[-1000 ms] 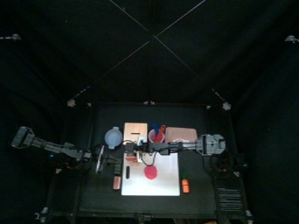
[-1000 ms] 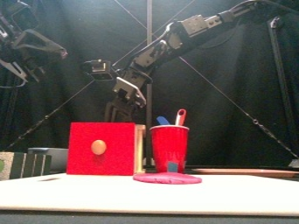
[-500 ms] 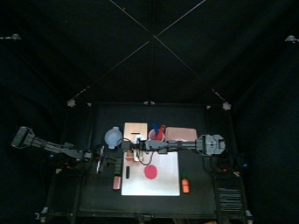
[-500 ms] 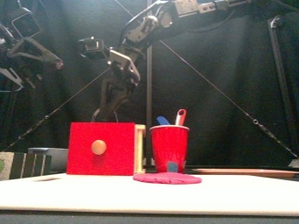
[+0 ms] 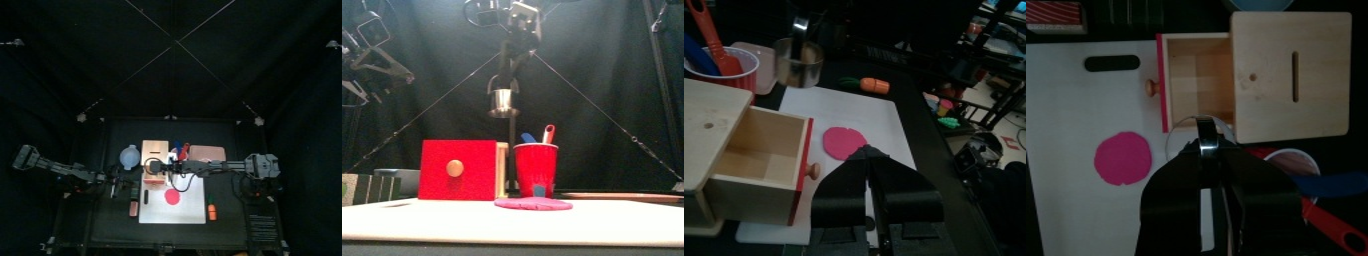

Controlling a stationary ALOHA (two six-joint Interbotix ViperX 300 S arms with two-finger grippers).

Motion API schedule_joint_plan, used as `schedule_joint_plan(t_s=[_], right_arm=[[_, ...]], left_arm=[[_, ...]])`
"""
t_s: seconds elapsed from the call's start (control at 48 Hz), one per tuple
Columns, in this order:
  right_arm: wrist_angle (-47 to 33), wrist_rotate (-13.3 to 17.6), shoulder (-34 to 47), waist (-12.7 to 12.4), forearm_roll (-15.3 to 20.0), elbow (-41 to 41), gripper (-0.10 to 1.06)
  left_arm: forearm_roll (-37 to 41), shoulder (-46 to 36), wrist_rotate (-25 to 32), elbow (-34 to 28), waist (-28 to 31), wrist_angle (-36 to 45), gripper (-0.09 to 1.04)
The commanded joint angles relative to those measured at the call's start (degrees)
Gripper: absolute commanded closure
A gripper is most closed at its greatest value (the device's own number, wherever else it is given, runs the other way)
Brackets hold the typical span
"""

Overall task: Get the cutter from the drawer then cut the dough then place the extra dough in the bowl
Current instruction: Place the cutter on the board

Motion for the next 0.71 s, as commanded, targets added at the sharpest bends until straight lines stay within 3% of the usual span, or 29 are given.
schedule_joint_plan(t_s=[0.021,0.188,0.312,0.542,0.708], right_arm=[[-3.3,4.1,-6.6,1.6,-1.2,8.1,0.54],[-9.6,12.7,-10.8,4.6,-1.6,19.4,0.54],[-14.2,16.2,-11.4,6.6,-2.6,24.6,0.54],[-22.1,17.0,-11.1,8.3,-2.5,31.2,0.54],[-25.6,17.0,-10.5,8.1,-2.2,33.8,0.54]], left_arm=[[0.0,0.1,0.3,-2.0,1.8,-0.3,0.63],[-0.1,0.1,0.0,-2.8,4.9,-0.3,0.63],[0.0,0.1,0.2,-3.3,7.6,-0.3,0.63],[-0.1,0.1,0.1,-4.0,11.5,-0.3,0.63],[-0.1,0.1,0.1,-4.3,12.7,-0.3,0.63]])
